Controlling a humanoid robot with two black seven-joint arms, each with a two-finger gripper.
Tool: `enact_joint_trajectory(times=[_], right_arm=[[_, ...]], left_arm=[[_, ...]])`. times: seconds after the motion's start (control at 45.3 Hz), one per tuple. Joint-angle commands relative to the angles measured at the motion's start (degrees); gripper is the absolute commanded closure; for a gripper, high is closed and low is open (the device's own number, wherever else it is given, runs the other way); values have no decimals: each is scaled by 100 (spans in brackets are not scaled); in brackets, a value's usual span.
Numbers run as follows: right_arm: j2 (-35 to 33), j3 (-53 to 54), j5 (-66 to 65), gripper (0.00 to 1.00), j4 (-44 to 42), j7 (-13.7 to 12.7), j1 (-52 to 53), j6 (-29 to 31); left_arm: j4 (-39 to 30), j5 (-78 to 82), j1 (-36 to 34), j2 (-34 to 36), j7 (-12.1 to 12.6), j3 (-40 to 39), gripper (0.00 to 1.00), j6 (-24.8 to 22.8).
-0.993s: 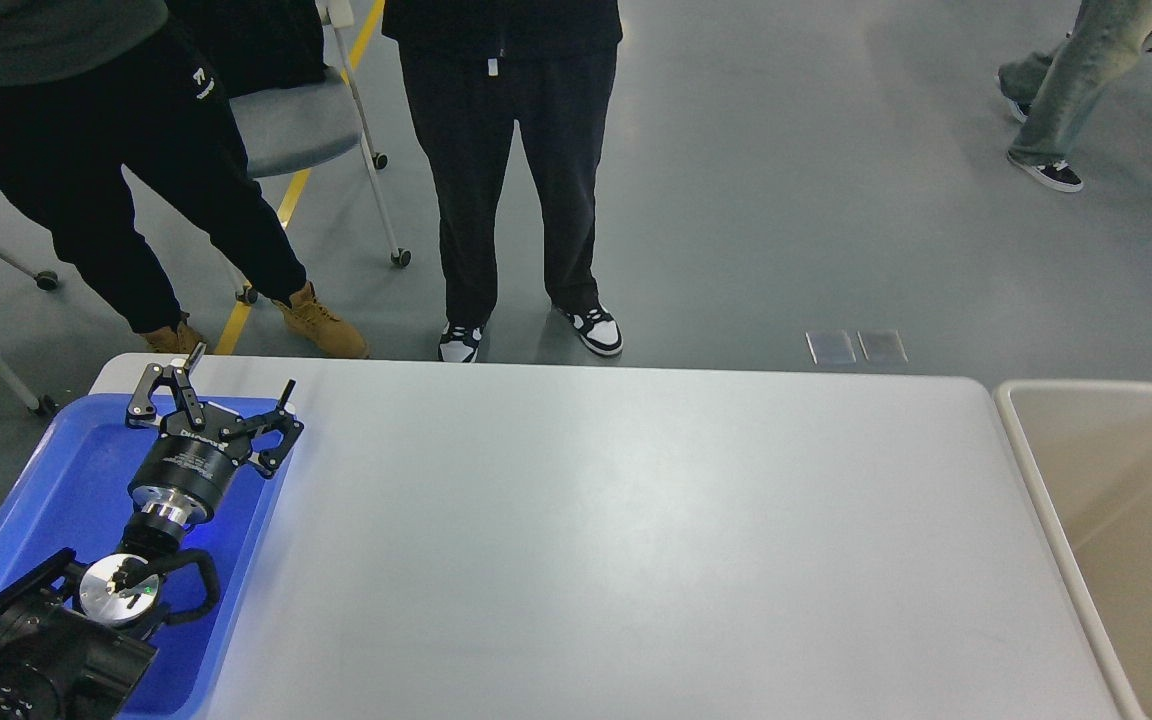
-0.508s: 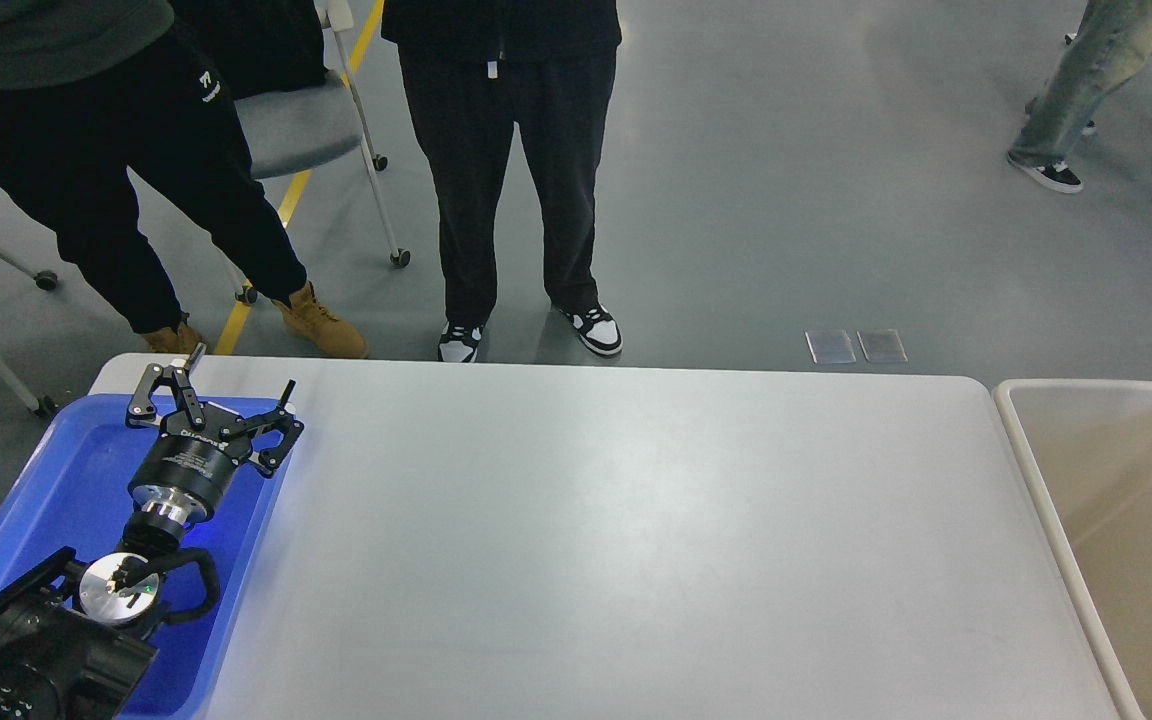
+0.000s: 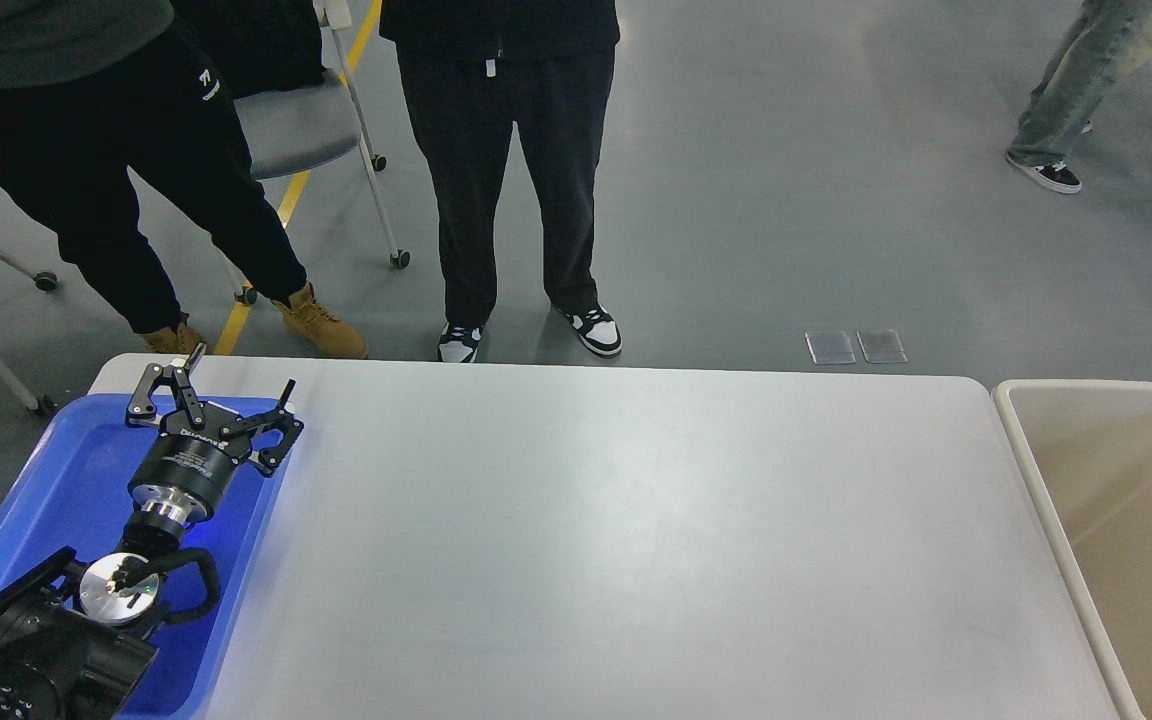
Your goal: Tidy desktop
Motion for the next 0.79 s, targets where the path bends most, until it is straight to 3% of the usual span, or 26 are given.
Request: enact_joint_trajectory(times=[0.0, 0.287, 0.309, 0.331, 0.375, 0.442, 0.464, 0.486, 0.773], right_arm=[[253, 344, 655, 100, -171, -11, -595, -71], [420, 379, 935, 97, -189, 33, -983, -149], [420, 379, 971, 91, -189, 33, -983, -167], [420, 379, 1006, 80, -180, 33, -983, -176], [420, 379, 1041, 45, -180, 33, -983, -176], [403, 387, 1068, 20, -180, 33, -965, -158], [403, 387, 1068, 5, -189, 33, -939, -167], [403, 405, 1076, 0, -180, 33, -930, -167], [359, 344, 1076, 0, -180, 33, -701, -141]], left_arm=[[0, -2, 0, 0, 0, 0, 0, 0], [0, -2, 0, 0, 0, 0, 0, 0], [0, -2, 0, 0, 0, 0, 0, 0], [0, -2, 0, 0, 0, 0, 0, 0], [0, -2, 0, 0, 0, 0, 0, 0], [0, -2, 0, 0, 0, 0, 0, 0], [0, -2, 0, 0, 0, 0, 0, 0], [0, -2, 0, 0, 0, 0, 0, 0], [0, -2, -9, 0, 0, 0, 0, 0]])
